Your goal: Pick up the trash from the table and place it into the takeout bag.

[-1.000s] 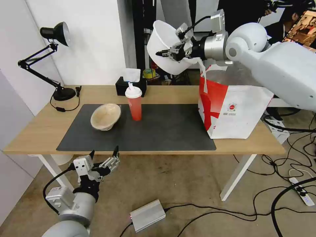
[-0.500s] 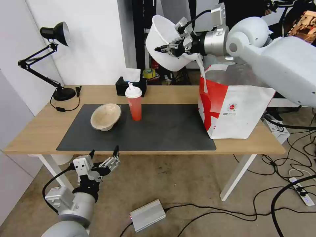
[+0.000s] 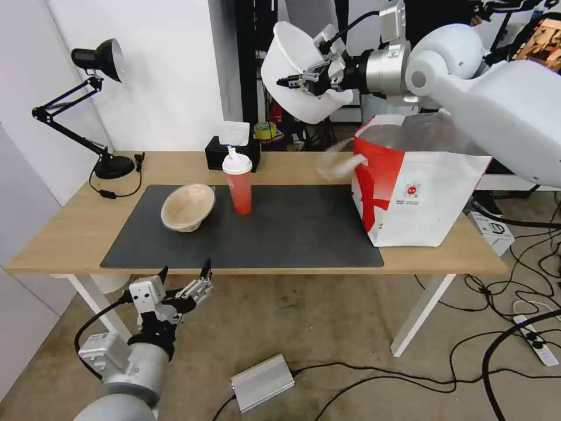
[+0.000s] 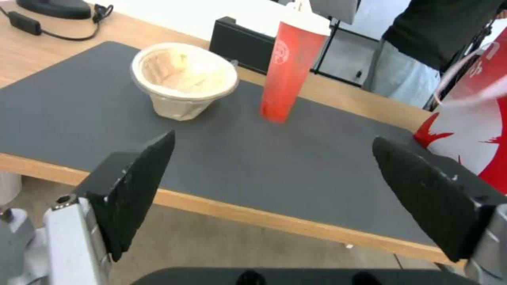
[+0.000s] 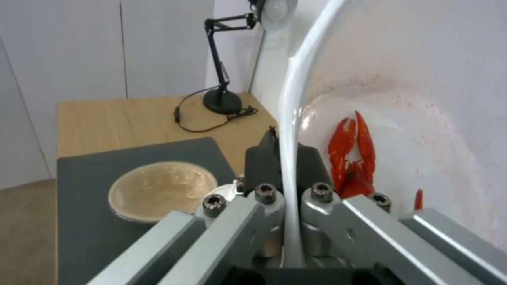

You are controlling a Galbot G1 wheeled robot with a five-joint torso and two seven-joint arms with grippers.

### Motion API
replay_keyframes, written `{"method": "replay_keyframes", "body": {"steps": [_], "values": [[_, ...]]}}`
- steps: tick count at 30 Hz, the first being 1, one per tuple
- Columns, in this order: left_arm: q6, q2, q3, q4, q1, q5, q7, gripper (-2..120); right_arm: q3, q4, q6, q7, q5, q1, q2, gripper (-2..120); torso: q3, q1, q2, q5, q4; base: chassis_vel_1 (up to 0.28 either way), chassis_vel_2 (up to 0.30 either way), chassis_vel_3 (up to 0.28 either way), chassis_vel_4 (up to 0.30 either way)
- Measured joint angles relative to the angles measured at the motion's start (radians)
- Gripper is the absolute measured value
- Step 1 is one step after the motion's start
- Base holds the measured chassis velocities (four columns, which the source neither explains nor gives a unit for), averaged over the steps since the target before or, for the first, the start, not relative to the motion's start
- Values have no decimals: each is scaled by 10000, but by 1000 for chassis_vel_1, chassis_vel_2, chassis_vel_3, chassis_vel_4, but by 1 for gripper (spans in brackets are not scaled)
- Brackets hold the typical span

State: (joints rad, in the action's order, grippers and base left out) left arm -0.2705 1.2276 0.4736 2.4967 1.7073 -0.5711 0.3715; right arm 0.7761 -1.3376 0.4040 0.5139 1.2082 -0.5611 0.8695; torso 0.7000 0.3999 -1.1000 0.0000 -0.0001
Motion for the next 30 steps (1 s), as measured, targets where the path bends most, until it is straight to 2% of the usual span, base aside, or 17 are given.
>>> {"method": "replay_keyframes", "body": {"steps": [16,30], "values": [[1,36,-165,14,-27,31,0,100,117,-139,6,-43,196,-244,-178,0,0,0,0,0,0,0,0,0,0],[1,26,-110,32,101,56,0,100,29,-466,8,-78,195,101,-680,0,0,-1,0,0,0,0,0,0,0]]}}
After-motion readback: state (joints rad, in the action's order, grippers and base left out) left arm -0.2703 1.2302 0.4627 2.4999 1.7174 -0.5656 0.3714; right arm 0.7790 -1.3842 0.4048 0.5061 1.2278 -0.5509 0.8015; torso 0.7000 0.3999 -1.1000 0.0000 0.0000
